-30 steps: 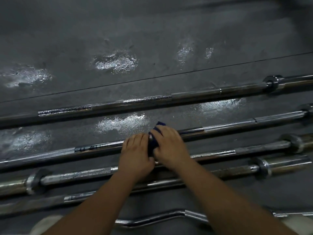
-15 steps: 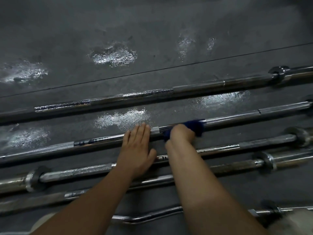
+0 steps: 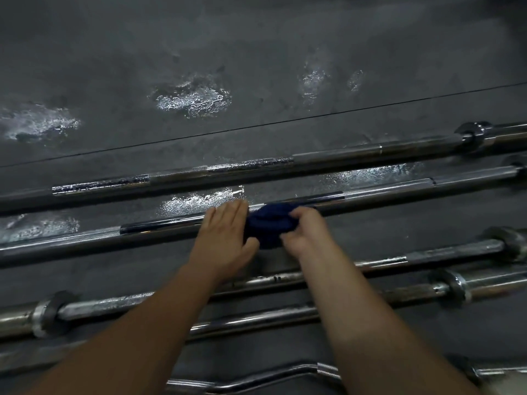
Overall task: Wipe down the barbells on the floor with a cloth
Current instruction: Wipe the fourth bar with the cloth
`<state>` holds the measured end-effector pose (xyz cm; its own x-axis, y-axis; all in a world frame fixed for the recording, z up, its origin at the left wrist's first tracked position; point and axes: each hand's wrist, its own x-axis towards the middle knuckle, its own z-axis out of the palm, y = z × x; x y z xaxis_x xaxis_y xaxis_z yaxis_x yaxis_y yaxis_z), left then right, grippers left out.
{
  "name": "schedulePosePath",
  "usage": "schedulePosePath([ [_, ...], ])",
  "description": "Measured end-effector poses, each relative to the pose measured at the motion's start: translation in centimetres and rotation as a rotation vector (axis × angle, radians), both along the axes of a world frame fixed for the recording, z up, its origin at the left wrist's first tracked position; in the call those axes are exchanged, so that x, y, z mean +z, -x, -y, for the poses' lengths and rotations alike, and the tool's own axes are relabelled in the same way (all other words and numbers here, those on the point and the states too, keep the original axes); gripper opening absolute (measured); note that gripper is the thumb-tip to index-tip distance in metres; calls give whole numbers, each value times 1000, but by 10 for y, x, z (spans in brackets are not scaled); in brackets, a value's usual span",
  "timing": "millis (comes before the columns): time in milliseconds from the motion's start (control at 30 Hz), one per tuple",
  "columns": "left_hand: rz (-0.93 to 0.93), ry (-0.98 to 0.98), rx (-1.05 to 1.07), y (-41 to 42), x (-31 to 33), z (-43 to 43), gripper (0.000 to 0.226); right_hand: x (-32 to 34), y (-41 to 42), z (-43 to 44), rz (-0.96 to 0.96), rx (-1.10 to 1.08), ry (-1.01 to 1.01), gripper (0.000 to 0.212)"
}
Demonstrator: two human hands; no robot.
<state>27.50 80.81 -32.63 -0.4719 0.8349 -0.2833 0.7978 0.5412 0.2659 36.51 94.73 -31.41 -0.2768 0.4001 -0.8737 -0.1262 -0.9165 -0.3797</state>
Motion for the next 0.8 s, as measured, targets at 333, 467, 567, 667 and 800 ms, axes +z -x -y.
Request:
schedulePosePath([
  [333,18,0,19,-5,0,3,90,6,-8,-14,37,-154,13,23],
  [467,-6,-22,48,-11,1,-2,88,2,-2,8,8,-62,6,22],
  [567,25,-19,46,-8,3,0,91,3,-10,6,27,-78,13,18],
  [667,31,-5,47,-9,5,-1,92,9,-10,-6,87,-142,-50,15],
  [800,38,-25,80,-12,5,-1,89,15,2,10,36,-34,83,24],
])
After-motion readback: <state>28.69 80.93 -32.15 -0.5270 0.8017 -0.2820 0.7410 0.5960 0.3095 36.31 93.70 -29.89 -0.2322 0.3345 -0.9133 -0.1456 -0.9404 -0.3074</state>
